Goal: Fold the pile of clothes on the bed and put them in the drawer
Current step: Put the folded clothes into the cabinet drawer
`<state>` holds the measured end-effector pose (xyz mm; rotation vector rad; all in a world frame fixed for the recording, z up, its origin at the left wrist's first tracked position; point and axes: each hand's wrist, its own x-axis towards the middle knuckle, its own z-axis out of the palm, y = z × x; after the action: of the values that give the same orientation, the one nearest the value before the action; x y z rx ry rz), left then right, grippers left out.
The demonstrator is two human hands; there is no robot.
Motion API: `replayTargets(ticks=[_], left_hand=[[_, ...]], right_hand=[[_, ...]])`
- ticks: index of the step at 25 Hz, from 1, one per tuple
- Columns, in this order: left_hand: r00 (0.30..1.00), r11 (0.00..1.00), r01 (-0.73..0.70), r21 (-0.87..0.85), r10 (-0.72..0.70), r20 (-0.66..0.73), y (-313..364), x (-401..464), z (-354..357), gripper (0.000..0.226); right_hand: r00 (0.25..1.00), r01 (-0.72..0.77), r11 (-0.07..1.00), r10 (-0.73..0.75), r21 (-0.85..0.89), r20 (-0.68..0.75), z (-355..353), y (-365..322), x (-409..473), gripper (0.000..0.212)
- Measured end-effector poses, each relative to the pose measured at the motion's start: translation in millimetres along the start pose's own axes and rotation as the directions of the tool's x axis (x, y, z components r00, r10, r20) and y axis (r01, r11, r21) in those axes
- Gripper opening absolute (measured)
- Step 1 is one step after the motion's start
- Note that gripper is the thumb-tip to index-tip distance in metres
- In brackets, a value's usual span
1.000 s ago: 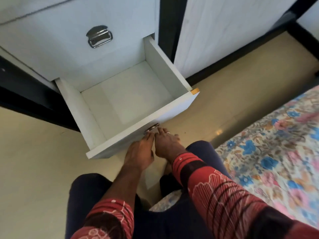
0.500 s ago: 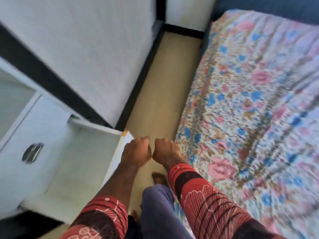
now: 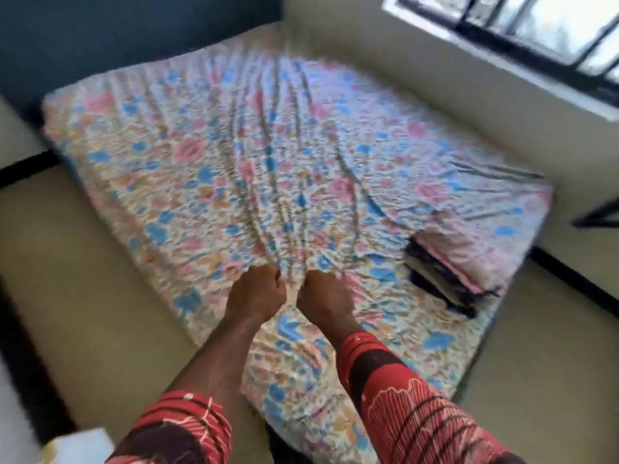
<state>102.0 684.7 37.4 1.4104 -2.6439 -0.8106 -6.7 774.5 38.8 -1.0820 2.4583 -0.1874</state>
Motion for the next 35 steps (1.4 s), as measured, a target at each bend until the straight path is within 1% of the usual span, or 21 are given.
replayTargets(ticks=[2, 5, 8, 10, 12, 14, 15, 16, 17, 18, 19, 21, 23, 24, 26, 28, 30, 32, 33, 34, 35], left_hand=[[0.994, 0.994, -0.094, -0.049, 0.097, 0.046, 53.8, 15.7, 17.9, 0.019], [0.969, 0.977, -0.181, -0.115, 0.197, 0.15, 123.3, 36.5, 56.9, 0.016], [0.94, 0.96, -0.187, -0.21, 0.236, 0.245, 174.4, 51.5, 100.5, 0.023], [0.919, 0.954, -0.163, -0.253, 0.24, 0.312, 202.9, 62.5, 131.9, 0.026], [0.891, 0.949, -0.135, -0.285, 0.242, 0.384, 224.8, 77.9, 162.6, 0.032], [0.862, 0.949, -0.057, -0.311, 0.204, 0.464, 240.8, 96.1, 188.3, 0.043], [0.84, 0.944, 0.025, -0.33, 0.16, 0.519, 244.7, 106.5, 195.6, 0.05], [0.803, 0.925, 0.139, -0.353, 0.104, 0.587, 251.2, 118.6, 207.0, 0.058], [0.75, 0.89, 0.264, -0.372, 0.053, 0.659, 259.6, 130.1, 222.0, 0.064], [0.692, 0.839, 0.377, -0.392, 0.026, 0.721, 266.9, 138.8, 236.6, 0.068], [0.644, 0.791, 0.459, -0.405, 0.018, 0.765, 273.1, 145.1, 252.3, 0.073], [0.589, 0.718, 0.559, -0.414, 0.008, 0.808, 284.1, 151.4, 288.7, 0.085], [0.549, 0.626, 0.656, -0.422, -0.013, 0.835, 295.3, 155.1, 324.2, 0.098], [0.527, 0.564, 0.709, -0.424, -0.025, 0.849, 300.7, 157.7, 339.3, 0.105], [0.472, 0.443, 0.797, -0.411, -0.03, 0.881, 311.3, 163.4, 367.7, 0.113], [0.426, 0.344, 0.853, -0.392, -0.026, 0.905, 319.1, 166.9, 391.3, 0.116], [0.42, 0.283, 0.874, -0.396, -0.03, 0.907, 324.1, 167.3, 409.6, 0.112], [0.419, 0.256, 0.881, -0.399, -0.027, 0.908, 331.3, 167.0, 418.6, 0.105], [0.425, 0.233, 0.883, -0.408, -0.031, 0.904, 335.2, 168.0, 424.4, 0.101], [0.438, 0.206, 0.883, -0.422, -0.035, 0.899, 340.1, 168.2, 429.2, 0.097], [0.452, 0.176, 0.882, -0.438, -0.047, 0.891, 345.7, 167.6, 431.8, 0.094]], right_hand=[[0.984, -0.154, 0.985, 0.16, 0.075, -0.084, -21.0, 60.9, -4.0, 0.023], [0.916, -0.336, 0.926, 0.364, 0.172, -0.169, -42.1, 147.7, -8.7, 0.024], [0.868, -0.401, 0.893, 0.442, 0.205, -0.228, -52.7, 223.2, -6.0, 0.022], [0.852, -0.415, 0.882, 0.462, 0.223, -0.246, -54.7, 273.2, 9.5, 0.022], [0.84, -0.409, 0.866, 0.481, 0.29, -0.252, -59.8, 318.9, 31.5, 0.024], [0.816, -0.393, 0.819, 0.52, 0.417, -0.253, -66.7, 360.4, 53.3, 0.033], [0.794, -0.379, 0.778, 0.552, 0.501, -0.256, -72.3, 376.2, 61.7, 0.044], [0.765, -0.377, 0.737, 0.589, 0.561, -0.261, -77.9, 397.4, 71.7, 0.055], [0.737, -0.389, 0.724, 0.615, 0.57, -0.279, -83.8, 421.5, 82.4, 0.065], [0.723, -0.411, 0.749, 0.615, 0.52, -0.314, -89.7, 443.6, 93.9, 0.071], [0.73, -0.43, 0.794, 0.586, 0.429, -0.352, -94.2, 465.1, 107.9, 0.075], [0.797, -0.418, 0.874, 0.483, 0.247, -0.363, -107.8, 499.2, 143.4, 0.079], [0.864, -0.365, 0.919, 0.394, 0.151, -0.312, -121.5, 521.8, 183.7, 0.083], [0.89, -0.344, 0.925, 0.377, 0.163, -0.256, -126.0, 530.9, 203.1, 0.086], [0.928, -0.331, 0.91, 0.361, 0.248, -0.087, -128.4, 548.7, 238.3, 0.097], [0.933, -0.359, 0.87, 0.338, 0.339, 0.121, -123.0, 565.2, 263.0, 0.106], [0.911, -0.402, 0.804, 0.305, 0.438, 0.277, -110.1, 583.5, 281.8, 0.107], [0.9, -0.425, 0.756, 0.295, 0.498, 0.32, -96.5, 599.2, 295.5, 0.107], [0.895, -0.437, 0.734, 0.298, 0.52, 0.331, -88.7, 608.3, 304.3, 0.112], [0.887, -0.452, 0.724, 0.304, 0.521, 0.347, -81.8, 614.7, 311.4, 0.12], [0.886, -0.45, 0.735, 0.299, 0.507, 0.353, -77.4, 618.5, 315.8, 0.132]])
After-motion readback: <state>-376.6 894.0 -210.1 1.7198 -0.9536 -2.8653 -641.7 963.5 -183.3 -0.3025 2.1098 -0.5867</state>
